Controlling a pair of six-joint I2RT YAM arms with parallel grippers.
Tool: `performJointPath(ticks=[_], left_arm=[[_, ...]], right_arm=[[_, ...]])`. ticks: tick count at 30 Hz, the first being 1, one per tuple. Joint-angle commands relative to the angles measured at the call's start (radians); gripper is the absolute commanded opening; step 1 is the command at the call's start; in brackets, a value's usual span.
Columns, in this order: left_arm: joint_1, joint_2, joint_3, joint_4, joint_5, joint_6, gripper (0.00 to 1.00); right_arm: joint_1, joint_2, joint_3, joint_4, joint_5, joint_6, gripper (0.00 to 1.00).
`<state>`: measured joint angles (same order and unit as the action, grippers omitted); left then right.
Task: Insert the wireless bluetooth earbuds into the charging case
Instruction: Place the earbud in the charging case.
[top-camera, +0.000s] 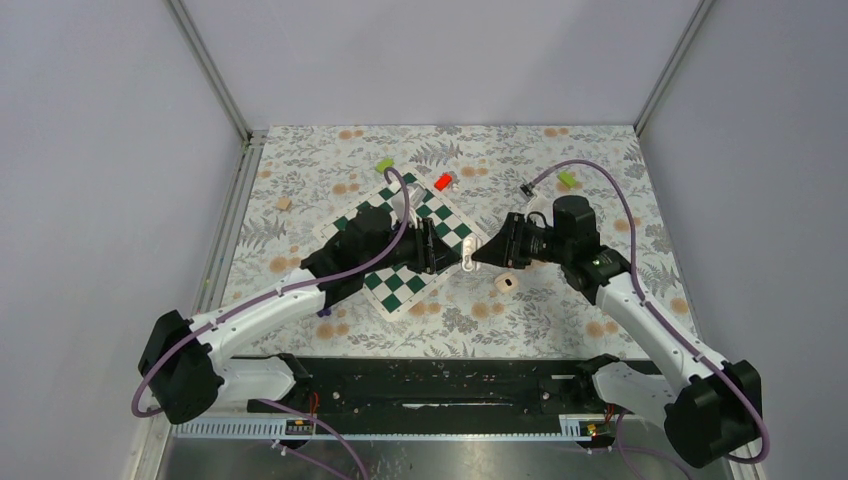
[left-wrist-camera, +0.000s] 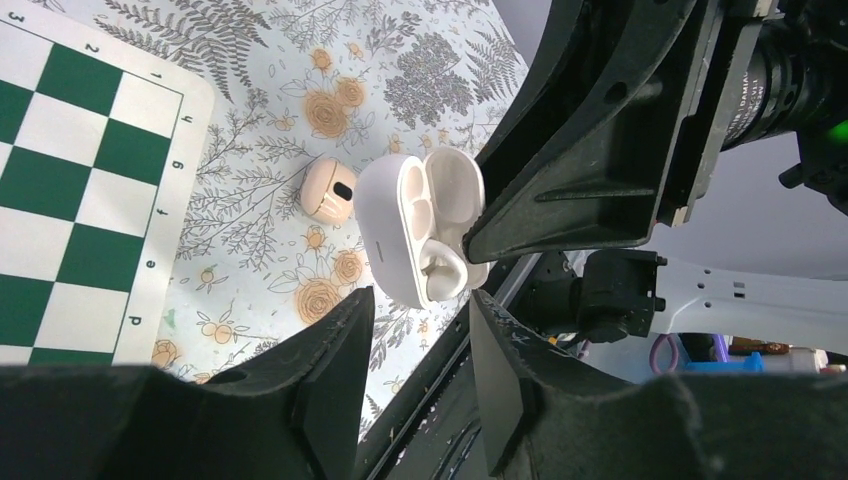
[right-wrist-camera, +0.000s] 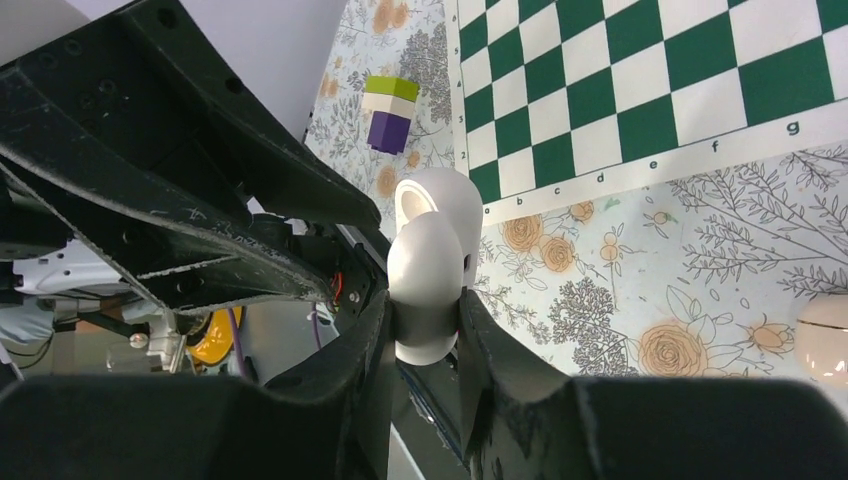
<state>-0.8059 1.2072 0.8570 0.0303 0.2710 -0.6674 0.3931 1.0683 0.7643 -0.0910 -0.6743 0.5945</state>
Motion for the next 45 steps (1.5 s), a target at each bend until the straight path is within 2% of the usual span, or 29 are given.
performJointPath(ticks=[1,8,13,18,25,28,31,34,41,45], left_arm=[[0.002,-0.016,0.022,0.047,0.025,0.041,0.41],[0.004,-0.052,0.003,0.056,-0.021,0.044,0.43],[0.029,-0.036,0.033,0.007,0.063,0.068,0.5],[0.081,-0.024,0.079,-0.078,0.194,0.096,0.5],[0.072,-0.027,0.14,-0.191,0.151,0.131,0.46],[0.061,-0.017,0.156,-0.208,0.114,0.12,0.45],[0.046,-0.001,0.179,-0.212,0.093,0.098,0.45],[0.027,0.011,0.199,-0.213,0.062,0.086,0.45],[0.001,0.075,0.248,-0.248,-0.001,0.024,0.44],[-0.007,0.116,0.267,-0.247,-0.002,0.003,0.43]], right_arm=[[0.007,-0.058,-0.016,0.075,-0.008,-0.057,0.0],[0.007,-0.124,-0.119,0.296,-0.049,-0.094,0.0],[0.007,-0.161,-0.197,0.427,-0.102,-0.139,0.0],[0.008,-0.171,-0.184,0.358,-0.088,-0.191,0.0],[0.007,-0.154,-0.167,0.331,-0.066,-0.155,0.0],[0.008,-0.14,-0.125,0.216,0.03,-0.087,0.0],[0.007,-0.09,-0.013,-0.039,0.138,-0.059,0.0],[0.008,-0.02,0.085,-0.203,0.172,-0.047,0.0],[0.007,0.03,0.124,-0.315,0.307,0.241,0.0],[0.015,0.011,0.132,-0.366,0.438,0.304,0.0]])
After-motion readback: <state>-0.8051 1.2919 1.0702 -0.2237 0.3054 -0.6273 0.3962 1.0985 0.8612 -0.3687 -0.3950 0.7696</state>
